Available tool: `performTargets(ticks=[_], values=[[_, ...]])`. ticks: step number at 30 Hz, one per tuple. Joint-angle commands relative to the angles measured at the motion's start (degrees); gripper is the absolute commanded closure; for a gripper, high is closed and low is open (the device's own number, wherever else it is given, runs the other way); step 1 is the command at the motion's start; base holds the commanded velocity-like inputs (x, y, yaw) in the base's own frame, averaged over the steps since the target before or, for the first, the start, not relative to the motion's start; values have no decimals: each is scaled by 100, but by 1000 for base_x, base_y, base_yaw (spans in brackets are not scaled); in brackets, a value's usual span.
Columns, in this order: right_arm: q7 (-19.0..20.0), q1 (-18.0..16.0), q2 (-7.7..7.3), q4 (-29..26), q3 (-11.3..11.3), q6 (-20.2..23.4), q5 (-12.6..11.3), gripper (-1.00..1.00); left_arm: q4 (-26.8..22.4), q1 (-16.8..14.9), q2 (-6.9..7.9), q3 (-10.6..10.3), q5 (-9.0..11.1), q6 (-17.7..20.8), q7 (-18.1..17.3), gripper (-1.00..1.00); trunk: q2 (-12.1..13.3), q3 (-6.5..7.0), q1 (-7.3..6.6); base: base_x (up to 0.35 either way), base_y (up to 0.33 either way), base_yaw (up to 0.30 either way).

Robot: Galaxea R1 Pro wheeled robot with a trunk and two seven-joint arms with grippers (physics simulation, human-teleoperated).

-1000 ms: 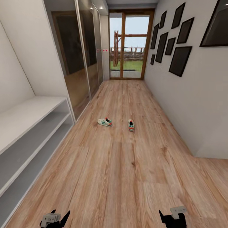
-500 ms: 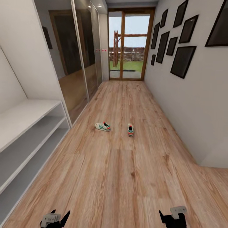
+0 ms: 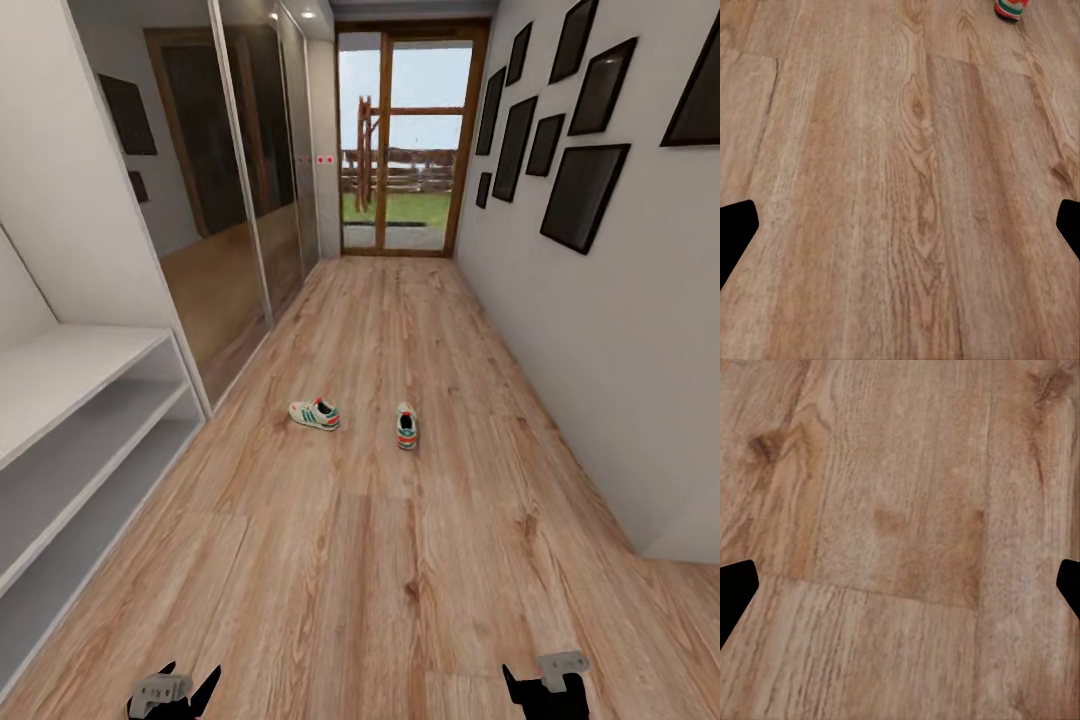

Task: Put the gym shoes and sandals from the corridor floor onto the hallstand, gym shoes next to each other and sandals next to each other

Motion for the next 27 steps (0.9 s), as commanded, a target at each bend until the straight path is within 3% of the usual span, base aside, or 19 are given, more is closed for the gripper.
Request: performTargets(ticks=[1,27], values=[[26,-3,-1,5,-52,-17,41,-100,5,-4,-1,19,40,11,-56,-100,-2,-5,2,311,-125,0],[26,-3,0,9,-52,-15,41,-100,5,-4,-1,19,13,12,-56,-100,-2,-5,2,300,-135,0]])
